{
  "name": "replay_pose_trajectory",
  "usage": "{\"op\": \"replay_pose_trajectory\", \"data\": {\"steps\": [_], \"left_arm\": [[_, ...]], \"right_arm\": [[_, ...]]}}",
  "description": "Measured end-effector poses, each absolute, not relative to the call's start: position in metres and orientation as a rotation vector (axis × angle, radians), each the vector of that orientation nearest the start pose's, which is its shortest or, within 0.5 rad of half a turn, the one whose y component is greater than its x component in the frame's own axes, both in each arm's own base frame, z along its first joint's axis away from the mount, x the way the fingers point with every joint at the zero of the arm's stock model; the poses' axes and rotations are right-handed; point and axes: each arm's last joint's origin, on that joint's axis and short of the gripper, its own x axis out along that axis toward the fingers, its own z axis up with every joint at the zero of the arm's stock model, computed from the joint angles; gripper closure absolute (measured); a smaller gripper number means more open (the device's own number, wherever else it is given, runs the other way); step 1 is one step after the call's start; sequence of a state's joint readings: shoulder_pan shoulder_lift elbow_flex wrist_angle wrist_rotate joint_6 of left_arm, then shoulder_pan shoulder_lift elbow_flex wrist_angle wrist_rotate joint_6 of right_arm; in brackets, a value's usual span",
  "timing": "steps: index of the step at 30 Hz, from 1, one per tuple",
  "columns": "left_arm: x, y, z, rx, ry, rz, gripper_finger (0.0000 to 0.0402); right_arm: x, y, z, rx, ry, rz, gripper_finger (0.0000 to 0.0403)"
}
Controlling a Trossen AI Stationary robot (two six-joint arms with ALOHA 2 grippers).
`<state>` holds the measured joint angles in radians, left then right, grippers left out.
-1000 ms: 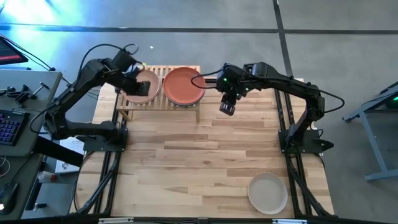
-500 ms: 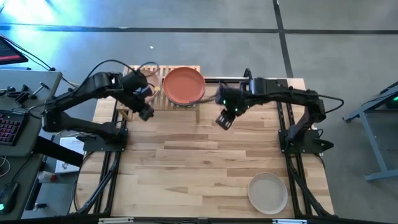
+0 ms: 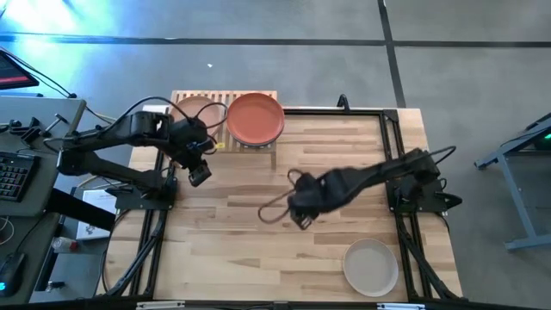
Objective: Place and stack plates onto a shelf
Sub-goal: Stack the gray plate on top of the brown plate on the shelf
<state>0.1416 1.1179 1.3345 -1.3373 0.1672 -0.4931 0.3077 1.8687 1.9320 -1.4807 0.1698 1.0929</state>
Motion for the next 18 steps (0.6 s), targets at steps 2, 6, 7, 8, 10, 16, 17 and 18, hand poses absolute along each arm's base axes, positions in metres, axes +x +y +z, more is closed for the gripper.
{"op": "replay_pose_trajectory", "data": {"steps": [2, 6, 7, 8, 10, 16, 17, 18], "left_arm": [[0.172, 0.017, 0.365, -0.597, 1.100, 0.251, 0.0316], [0.172, 0.014, 0.365, -0.576, 1.104, 0.249, 0.0316], [0.172, 0.013, 0.365, -0.574, 1.105, 0.245, 0.0316], [0.172, 0.013, 0.365, -0.572, 1.106, 0.242, 0.0316], [0.172, 0.012, 0.365, -0.568, 1.107, 0.237, 0.0316], [0.172, 0.009, 0.365, -0.560, 1.112, 0.223, 0.0316], [0.172, 0.009, 0.365, -0.560, 1.112, 0.223, 0.0316], [0.172, 0.009, 0.365, -0.561, 1.112, 0.224, 0.0316]], "right_arm": [[0.340, 0.118, 0.325, 0.600, 1.284, -0.640, 0.0286], [0.343, 0.148, 0.302, 0.596, 1.381, -0.630, 0.0286], [0.344, 0.153, 0.297, 0.585, 1.405, -0.626, 0.0286], [0.344, 0.157, 0.292, 0.574, 1.428, -0.628, 0.0286], [0.344, 0.165, 0.283, 0.556, 1.476, -0.633, 0.0286], [0.333, 0.200, 0.268, 0.562, 1.542, -0.633, 0.0286], [0.329, 0.206, 0.268, 0.572, 1.535, -0.646, 0.0286], [0.326, 0.210, 0.268, 0.582, 1.515, -0.668, 0.0286]]}}
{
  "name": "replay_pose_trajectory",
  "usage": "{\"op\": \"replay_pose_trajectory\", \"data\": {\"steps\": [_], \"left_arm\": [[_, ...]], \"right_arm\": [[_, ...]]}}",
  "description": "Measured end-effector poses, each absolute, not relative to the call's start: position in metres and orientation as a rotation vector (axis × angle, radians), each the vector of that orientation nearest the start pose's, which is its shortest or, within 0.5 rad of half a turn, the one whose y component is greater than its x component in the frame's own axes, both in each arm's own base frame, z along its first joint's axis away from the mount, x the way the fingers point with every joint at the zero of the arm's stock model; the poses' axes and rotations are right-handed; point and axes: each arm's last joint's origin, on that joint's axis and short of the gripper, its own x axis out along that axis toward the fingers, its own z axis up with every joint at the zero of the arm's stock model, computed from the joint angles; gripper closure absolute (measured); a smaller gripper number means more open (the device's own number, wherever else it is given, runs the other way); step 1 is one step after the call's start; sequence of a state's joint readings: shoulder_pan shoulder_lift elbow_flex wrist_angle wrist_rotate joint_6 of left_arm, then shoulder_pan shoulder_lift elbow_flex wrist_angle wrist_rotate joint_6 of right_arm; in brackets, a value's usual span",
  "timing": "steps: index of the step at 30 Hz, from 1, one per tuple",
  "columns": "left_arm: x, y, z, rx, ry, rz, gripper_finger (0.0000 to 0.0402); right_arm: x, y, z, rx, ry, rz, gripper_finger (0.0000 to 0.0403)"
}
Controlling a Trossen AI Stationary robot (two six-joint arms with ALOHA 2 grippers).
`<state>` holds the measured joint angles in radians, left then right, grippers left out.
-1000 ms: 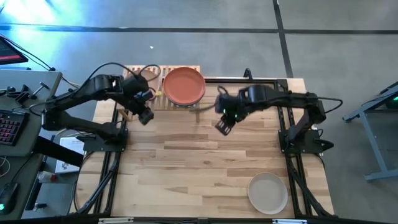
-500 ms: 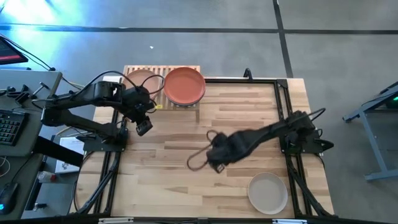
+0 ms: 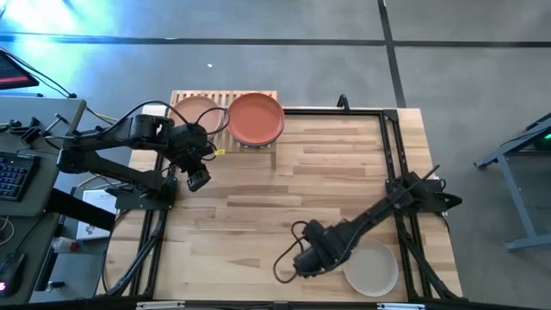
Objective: Place and stack plates onto a shelf
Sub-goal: Stack the gray plate on top of the brown plate on the shelf
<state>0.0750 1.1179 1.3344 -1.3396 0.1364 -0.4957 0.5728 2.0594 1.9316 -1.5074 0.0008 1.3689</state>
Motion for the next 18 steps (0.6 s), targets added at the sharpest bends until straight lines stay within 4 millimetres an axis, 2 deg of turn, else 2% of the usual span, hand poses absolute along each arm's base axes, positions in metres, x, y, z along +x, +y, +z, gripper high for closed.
{"op": "replay_pose_trajectory", "data": {"steps": [10, 13, 18], "left_arm": [[0.175, 0.009, 0.364, -0.559, 1.120, 0.226, 0.0316], [0.175, 0.009, 0.364, -0.558, 1.121, 0.226, 0.0316], [0.175, 0.009, 0.364, -0.558, 1.122, 0.226, 0.0316]], "right_arm": [[0.295, 0.255, 0.263, 0.677, 1.469, -0.805, 0.0286], [0.289, 0.264, 0.254, 0.700, 1.461, -0.844, 0.0286], [0.277, 0.273, 0.227, 0.706, 1.540, -0.861, 0.0286]]}}
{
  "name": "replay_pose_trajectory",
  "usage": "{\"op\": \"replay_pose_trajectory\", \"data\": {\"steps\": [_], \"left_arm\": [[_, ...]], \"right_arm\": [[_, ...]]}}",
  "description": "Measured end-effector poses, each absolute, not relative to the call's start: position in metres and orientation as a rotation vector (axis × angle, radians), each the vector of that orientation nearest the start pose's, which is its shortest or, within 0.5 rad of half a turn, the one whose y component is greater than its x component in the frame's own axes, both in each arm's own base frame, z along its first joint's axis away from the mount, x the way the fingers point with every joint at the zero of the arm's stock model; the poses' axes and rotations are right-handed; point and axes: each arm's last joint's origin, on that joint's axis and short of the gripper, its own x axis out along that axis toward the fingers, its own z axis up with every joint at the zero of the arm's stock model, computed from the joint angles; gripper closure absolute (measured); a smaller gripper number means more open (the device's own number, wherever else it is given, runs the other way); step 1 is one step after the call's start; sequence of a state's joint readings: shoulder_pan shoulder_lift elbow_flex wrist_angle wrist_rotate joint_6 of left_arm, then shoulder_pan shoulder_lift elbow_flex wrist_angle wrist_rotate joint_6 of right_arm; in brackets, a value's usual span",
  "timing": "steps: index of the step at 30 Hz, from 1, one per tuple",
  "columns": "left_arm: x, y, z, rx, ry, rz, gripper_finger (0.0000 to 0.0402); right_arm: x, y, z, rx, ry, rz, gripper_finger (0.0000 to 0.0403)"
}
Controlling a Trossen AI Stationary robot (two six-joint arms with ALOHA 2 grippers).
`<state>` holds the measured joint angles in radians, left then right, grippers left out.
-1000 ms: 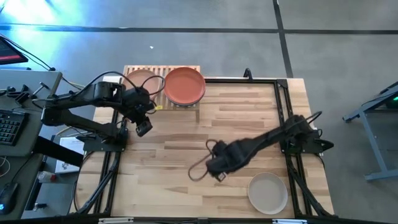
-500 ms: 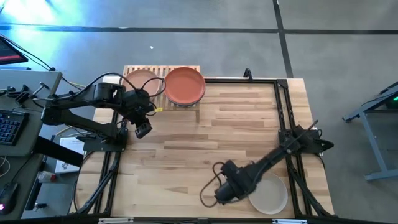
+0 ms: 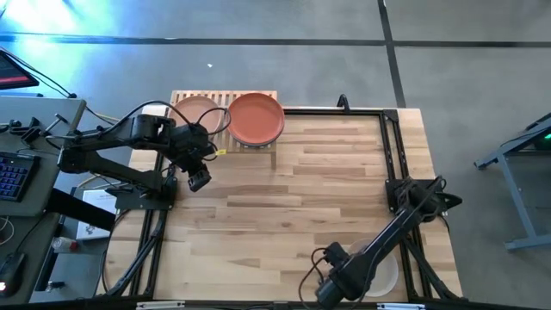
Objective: Place and stack plates onto a shelf
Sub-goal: Stack the gray plate on top of the brown plate on the shelf
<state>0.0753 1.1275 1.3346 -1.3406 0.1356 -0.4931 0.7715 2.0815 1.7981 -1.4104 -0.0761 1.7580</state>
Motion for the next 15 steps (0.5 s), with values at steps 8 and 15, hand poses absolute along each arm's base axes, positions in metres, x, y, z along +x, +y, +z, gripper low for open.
{"op": "replay_pose_trajectory", "data": {"steps": [8, 15], "left_arm": [[0.175, 0.009, 0.364, -0.558, 1.123, 0.227, 0.0316], [0.175, 0.009, 0.364, -0.558, 1.123, 0.227, 0.0316]], "right_arm": [[0.272, 0.279, 0.192, 0.766, 1.595, -0.818, 0.0286], [0.270, 0.278, 0.172, 0.797, 1.607, -0.795, 0.0286]]}}
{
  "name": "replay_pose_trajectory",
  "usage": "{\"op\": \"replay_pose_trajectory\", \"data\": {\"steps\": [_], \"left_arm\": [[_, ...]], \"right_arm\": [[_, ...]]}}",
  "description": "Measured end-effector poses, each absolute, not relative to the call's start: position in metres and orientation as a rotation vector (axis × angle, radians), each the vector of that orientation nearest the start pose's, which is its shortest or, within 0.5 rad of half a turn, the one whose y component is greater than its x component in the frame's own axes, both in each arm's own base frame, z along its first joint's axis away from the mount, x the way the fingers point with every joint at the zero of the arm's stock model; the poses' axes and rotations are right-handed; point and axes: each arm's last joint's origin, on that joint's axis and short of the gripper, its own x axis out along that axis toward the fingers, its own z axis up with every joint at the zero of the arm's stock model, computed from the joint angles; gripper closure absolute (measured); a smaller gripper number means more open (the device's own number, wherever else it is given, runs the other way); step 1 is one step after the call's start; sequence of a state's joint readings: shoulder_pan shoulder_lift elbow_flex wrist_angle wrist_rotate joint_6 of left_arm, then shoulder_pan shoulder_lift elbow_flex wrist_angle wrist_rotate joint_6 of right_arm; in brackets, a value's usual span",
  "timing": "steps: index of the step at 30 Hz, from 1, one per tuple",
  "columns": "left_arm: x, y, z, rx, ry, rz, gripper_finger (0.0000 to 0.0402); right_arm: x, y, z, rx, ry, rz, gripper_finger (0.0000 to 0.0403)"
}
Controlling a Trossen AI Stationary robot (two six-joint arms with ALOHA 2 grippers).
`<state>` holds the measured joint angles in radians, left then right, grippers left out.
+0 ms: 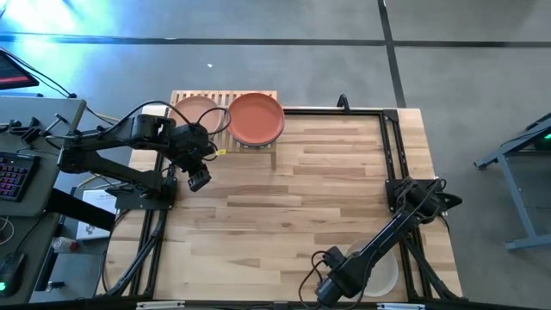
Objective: Place and stack plates onto a shelf
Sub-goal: Stack the gray plate on top of the brown plate on the shelf
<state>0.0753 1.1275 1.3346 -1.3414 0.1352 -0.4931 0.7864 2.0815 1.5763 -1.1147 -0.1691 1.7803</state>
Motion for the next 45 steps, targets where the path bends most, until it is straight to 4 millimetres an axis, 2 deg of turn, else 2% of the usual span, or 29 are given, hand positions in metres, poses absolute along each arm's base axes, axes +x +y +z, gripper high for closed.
{"op": "replay_pose_trajectory", "data": {"steps": [6, 12, 15, 20, 27, 33, 40, 45], "left_arm": [[0.175, 0.009, 0.364, -0.558, 1.123, 0.227, 0.0316], [0.175, 0.009, 0.364, -0.558, 1.123, 0.227, 0.0316], [0.175, 0.009, 0.364, -0.558, 1.123, 0.227, 0.0316], [0.175, 0.009, 0.364, -0.551, 1.123, 0.223, 0.0316], [0.175, 0.009, 0.364, -0.521, 1.125, 0.204, 0.0316], [0.175, 0.009, 0.364, -0.520, 1.125, 0.204, 0.0316], [0.175, 0.009, 0.364, -0.520, 1.125, 0.204, 0.0316], [0.175, 0.009, 0.364, -0.534, 1.124, 0.212, 0.0316]], "right_arm": [[0.268, 0.276, 0.151, 0.854, 1.604, -0.789, 0.0286], [0.265, 0.274, 0.149, 0.845, 1.615, -0.823, 0.0288], [0.265, 0.274, 0.149, 0.840, 1.614, -0.828, 0.0310], [0.265, 0.274, 0.149, 0.829, 1.618, -0.814, 0.0387], [0.267, 0.274, 0.152, 0.796, 1.689, -0.715, 0.0400], [0.280, 0.265, 0.180, 0.740, 1.654, -0.657, 0.0402], [0.293, 0.245, 0.231, 0.578, 1.603, -0.662, 0.0402], [0.304, 0.232, 0.268, 0.508, 1.498, -0.658, 0.0403]]}}
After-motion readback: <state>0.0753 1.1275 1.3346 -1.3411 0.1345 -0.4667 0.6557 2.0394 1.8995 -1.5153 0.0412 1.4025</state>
